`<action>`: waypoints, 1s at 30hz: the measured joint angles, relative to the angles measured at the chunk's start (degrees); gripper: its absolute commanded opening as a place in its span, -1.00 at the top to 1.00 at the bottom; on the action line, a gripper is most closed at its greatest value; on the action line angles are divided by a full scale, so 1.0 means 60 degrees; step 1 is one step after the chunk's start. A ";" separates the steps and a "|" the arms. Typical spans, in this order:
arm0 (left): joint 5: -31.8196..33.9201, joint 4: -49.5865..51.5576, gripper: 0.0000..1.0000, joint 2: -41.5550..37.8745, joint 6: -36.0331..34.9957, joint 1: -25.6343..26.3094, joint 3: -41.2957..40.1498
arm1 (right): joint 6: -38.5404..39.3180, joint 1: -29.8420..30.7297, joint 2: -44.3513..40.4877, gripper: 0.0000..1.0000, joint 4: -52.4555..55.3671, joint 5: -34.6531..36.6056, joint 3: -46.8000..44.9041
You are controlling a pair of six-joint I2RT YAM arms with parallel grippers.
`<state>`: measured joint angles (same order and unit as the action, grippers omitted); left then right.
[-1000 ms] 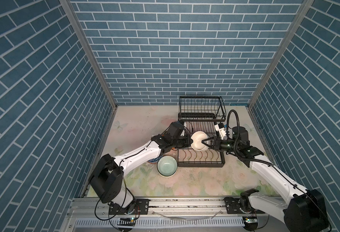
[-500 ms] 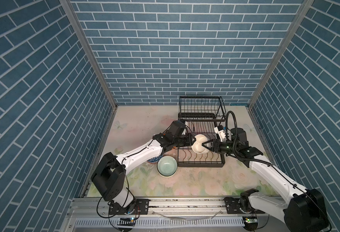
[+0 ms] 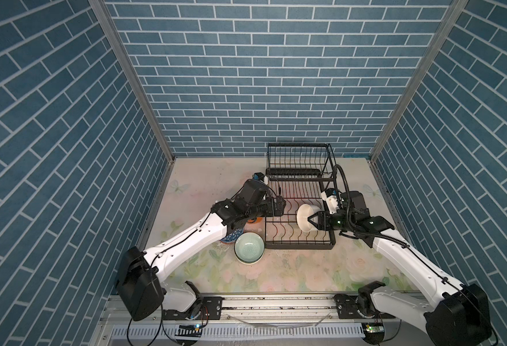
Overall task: Load bowls into a dish rack
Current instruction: Place the bowl in the dish rack.
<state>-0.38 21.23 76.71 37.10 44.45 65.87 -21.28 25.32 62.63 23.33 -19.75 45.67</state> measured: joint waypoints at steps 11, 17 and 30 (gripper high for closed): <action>0.2095 0.1257 -0.99 -0.2058 -0.0262 -0.0335 -0.1184 | 0.1512 0.1796 0.1479 0.48 0.0685 0.3304 0.1475; 0.2229 0.1490 -0.99 -0.2983 -0.0226 -0.1202 -0.2113 | 0.2350 0.2441 0.2521 0.49 0.0561 0.5166 0.1672; 0.2189 0.1665 -0.99 -0.3388 -0.0310 -0.1978 -0.2619 | 0.4583 0.2907 0.4065 0.48 -0.0681 0.7657 0.2055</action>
<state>12.75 31.22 56.38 35.24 32.58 50.15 6.22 42.76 87.02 19.25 26.20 58.00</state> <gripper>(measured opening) 0.996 0.550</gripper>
